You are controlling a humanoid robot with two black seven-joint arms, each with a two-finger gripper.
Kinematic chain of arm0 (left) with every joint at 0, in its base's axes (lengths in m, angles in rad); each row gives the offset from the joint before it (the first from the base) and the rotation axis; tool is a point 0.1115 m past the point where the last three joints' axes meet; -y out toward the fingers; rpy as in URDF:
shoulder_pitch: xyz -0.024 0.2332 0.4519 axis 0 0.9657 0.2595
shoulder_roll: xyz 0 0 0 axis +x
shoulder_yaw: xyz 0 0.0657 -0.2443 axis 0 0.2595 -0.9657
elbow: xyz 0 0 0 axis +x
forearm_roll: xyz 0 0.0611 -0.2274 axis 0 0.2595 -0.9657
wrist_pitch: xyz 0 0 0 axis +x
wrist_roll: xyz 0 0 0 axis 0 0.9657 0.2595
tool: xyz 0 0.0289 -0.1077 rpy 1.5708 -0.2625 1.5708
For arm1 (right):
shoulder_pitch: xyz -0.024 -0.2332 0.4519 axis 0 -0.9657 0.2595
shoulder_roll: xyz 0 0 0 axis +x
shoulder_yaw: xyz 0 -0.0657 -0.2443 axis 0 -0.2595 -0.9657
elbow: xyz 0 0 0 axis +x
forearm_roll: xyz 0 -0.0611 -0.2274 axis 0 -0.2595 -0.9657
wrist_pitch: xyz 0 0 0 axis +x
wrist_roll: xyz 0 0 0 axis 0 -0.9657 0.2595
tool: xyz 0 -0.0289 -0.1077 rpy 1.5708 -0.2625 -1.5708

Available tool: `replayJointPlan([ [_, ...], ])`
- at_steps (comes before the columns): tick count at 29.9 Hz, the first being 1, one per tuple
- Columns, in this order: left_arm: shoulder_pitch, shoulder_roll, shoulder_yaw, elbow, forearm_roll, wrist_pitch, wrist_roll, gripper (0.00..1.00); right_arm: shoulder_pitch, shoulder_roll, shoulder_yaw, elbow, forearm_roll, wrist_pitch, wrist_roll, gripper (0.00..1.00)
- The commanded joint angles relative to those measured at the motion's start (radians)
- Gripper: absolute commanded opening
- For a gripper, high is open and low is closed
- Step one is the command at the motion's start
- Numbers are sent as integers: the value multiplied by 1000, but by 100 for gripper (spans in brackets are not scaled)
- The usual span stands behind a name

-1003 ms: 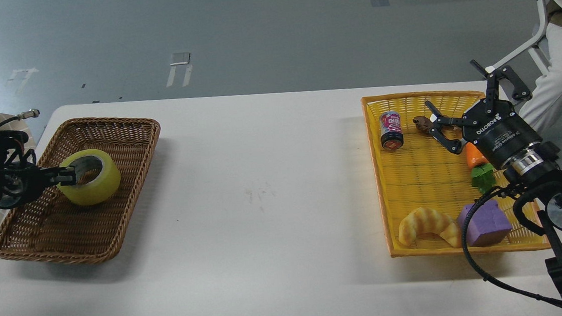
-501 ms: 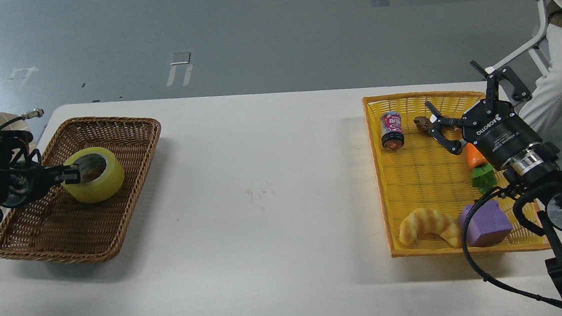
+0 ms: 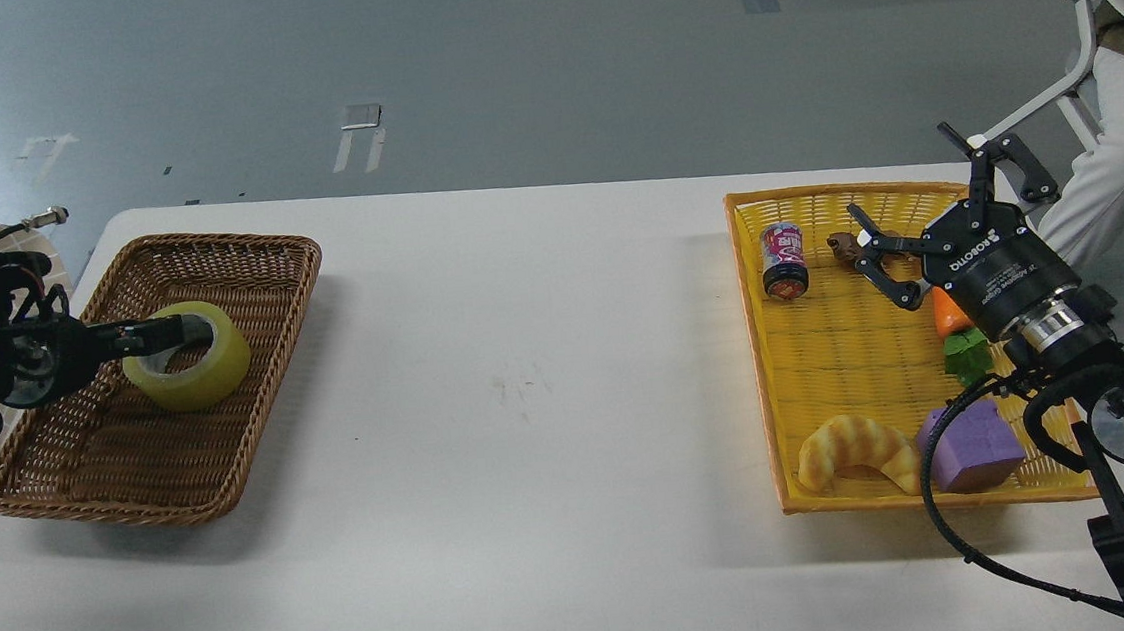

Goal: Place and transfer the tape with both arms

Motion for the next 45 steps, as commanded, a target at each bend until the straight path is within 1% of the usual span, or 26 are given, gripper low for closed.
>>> replayJointPlan([
  [1,-140,27,-7,-16,-178,-24,-4,93,6,-1,4,2,0,0,0,100],
  [2,-158,32,-7,-22,-214,-31,-5,93,8,-1,4,2,0,0,0,100],
  [4,-206,50,-7,-44,-327,-59,-27,94,9,-1,7,0,0,0,0,100],
  [6,-273,61,-13,-59,-482,-99,-64,95,17,-3,9,3,0,0,0,100],
  [9,-304,55,-19,-61,-583,-140,-74,97,28,-8,9,8,0,0,-9,100],
  [11,-313,33,-22,-61,-700,-205,-74,98,38,-11,7,8,0,0,-12,100],
  [13,-316,-9,-45,-61,-790,-219,-74,98,63,-12,6,0,-2,0,-14,100],
  [15,-313,-34,-73,-61,-856,-214,-70,98,77,-12,6,-5,-2,0,-14,100],
  [17,-303,-75,-134,-61,-977,-214,-72,98,103,-14,7,-8,-2,0,-14,100],
  [19,-297,-114,-165,-61,-1056,-214,-72,98,132,-24,6,-11,-5,0,-14,100],
  [21,-290,-135,-183,-61,-1093,-217,-74,98,155,-31,4,-12,-6,0,-12,100],
  [24,-274,-203,-264,-62,-1163,-226,-74,98,201,-32,4,-31,-6,0,-12,100],
  [26,-223,-264,-353,-62,-1179,-231,-72,98,236,-32,4,-52,-8,0,-11,100],
  [27,-223,-264,-353,-62,-1179,-231,-72,98,236,-32,4,-52,-8,0,-11,100],
  [29,-160,-330,-459,-64,-1177,-231,-72,98,268,-31,3,-80,-9,0,-12,100],
  [34,-25,-450,-614,-62,-1167,-234,-70,98,352,6,-20,-168,-21,0,-14,100],
  [36,7,-488,-630,-62,-1165,-234,-69,98,392,11,-34,-213,-21,0,-14,100],
  [39,15,-524,-630,-61,-1162,-239,-67,98,463,5,-95,-283,-23,0,-14,100],
  [45,15,-541,-640,-45,-1162,-269,-69,98,554,3,-223,-354,-23,0,-14,100],
])
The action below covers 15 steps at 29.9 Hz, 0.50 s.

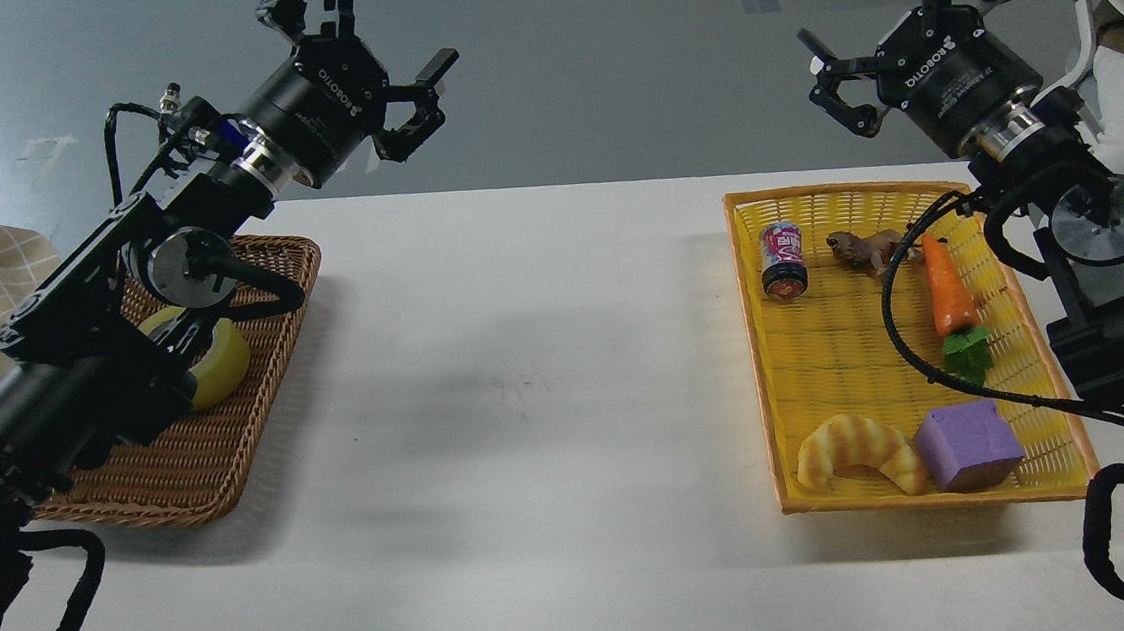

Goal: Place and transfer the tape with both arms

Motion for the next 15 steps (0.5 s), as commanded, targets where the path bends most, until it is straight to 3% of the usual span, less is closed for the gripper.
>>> replayJointPlan([
  [1,1,-4,-4,11,0,-11,-1,98,40,0,-57,-26,0,0,0,100],
  [15,4,-23,-27,40,-12,-11,-6,98,44,89,-75,-10,2,0,4,100],
])
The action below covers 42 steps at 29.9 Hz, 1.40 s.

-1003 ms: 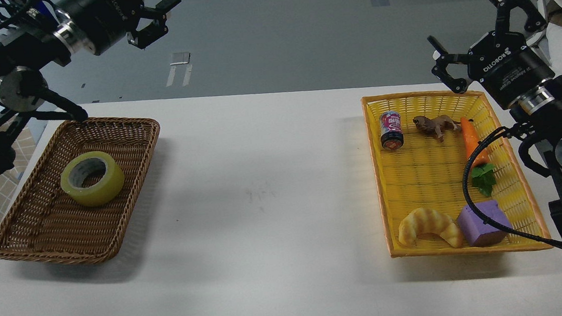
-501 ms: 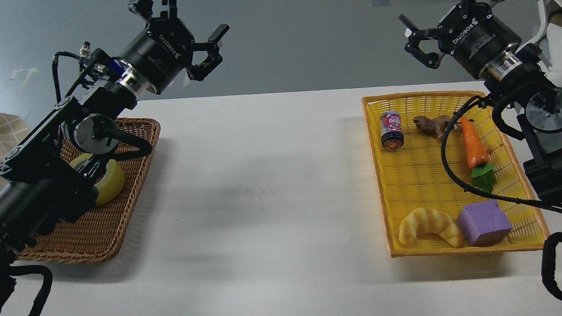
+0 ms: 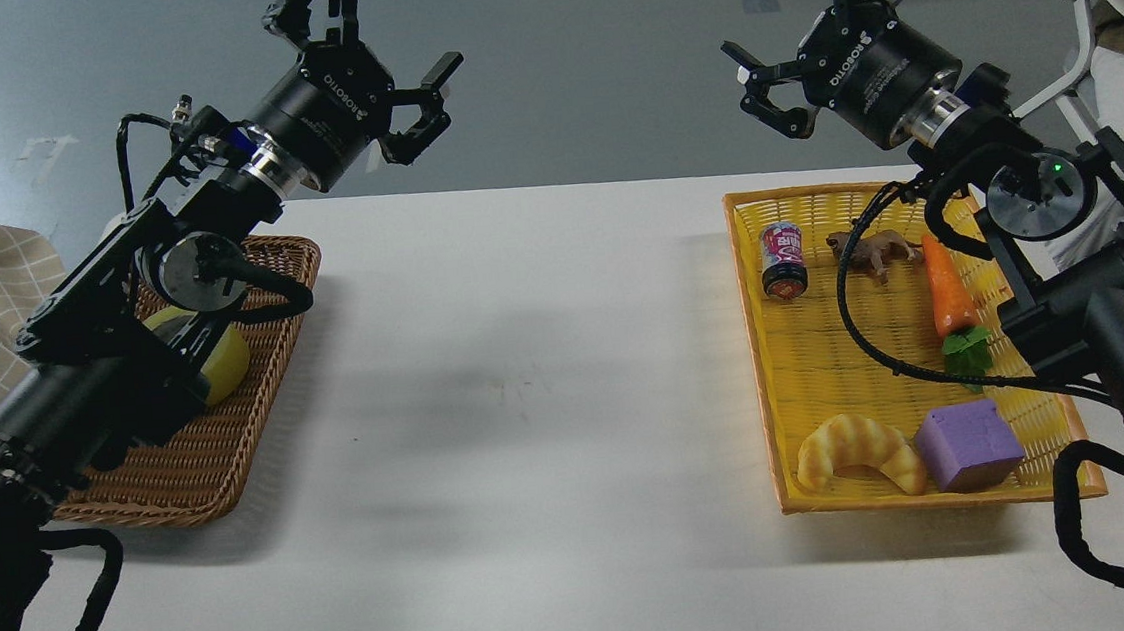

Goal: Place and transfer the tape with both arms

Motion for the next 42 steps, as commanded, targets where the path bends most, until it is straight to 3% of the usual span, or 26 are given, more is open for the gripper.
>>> replayJointPlan([
  [1,8,0,-20,-5,-8,0,0,98,-1,29,4,5,2,0,0,100],
  [9,91,-29,-83,-6,-7,0,0,98,-25,66,3,36,3,0,1,100],
  [42,100,-40,-141,-29,-7,0,0,98,-87,73,43,125,6,0,9,100],
])
